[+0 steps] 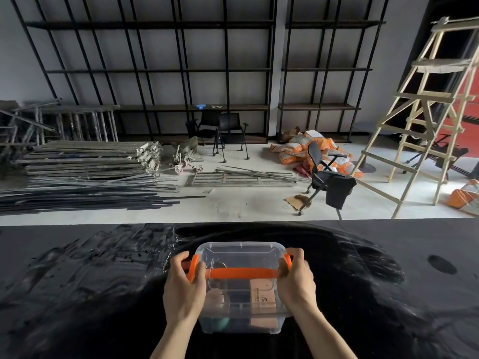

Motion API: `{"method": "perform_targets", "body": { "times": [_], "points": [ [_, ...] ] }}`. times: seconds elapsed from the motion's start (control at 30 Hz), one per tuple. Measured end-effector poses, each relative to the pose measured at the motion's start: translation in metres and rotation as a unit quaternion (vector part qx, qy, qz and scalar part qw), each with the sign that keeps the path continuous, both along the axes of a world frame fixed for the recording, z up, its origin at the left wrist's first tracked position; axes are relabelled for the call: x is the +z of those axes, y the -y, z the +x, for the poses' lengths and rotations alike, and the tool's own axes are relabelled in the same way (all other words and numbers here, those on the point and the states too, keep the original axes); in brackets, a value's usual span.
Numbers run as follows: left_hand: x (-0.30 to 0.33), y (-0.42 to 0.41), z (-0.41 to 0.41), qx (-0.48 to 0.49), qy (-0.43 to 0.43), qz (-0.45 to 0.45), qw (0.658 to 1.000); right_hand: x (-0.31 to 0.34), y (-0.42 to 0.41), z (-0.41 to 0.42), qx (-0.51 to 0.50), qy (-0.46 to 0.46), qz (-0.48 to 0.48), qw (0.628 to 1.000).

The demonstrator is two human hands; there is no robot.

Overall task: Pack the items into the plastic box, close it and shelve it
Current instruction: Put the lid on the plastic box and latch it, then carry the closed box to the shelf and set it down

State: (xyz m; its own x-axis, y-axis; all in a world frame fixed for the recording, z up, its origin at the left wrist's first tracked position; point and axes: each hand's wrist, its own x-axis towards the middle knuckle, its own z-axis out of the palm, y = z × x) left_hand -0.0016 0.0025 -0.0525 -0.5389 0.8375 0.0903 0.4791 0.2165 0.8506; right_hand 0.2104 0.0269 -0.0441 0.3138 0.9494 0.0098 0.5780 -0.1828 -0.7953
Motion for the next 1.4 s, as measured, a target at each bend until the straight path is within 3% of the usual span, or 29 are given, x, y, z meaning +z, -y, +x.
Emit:
{"method": "perform_targets", "body": {
  "times": [0.07, 0.13, 0.4, 0.7, 1.0, 1.4],
  "points": [
    [0.001, -0.003, -0.003, -0.059, 0.17, -0.038, 0.983, -0.002, -0.002, 0.004, 0.029, -0.098, -0.038, 0.994],
    [0.006, -0.006, -0.003, -0.093, 0.245, -0.04, 0.964, -0.002, -0.002, 0.008, 0.038, -0.134, -0.041, 0.989],
    [0.015, -0.013, 0.058, -0.144, 0.271, -0.039, 0.951, 0.019, 0.008, 0.071, -0.091, -0.125, -0.02, 0.988],
    [0.034, -0.013, 0.195, -0.306, 0.29, -0.049, 0.906, 0.046, 0.078, 0.194, -0.255, -0.126, 0.028, 0.958],
    [0.04, 0.052, 0.332, -0.512, 0.307, -0.089, 0.797, 0.062, 0.233, 0.271, -0.476, -0.074, 0.069, 0.873],
    [-0.007, 0.25, 0.462, -0.717, 0.237, -0.118, 0.645, 0.018, 0.488, 0.286, -0.703, -0.078, 0.1, 0.7]
  ]
}}
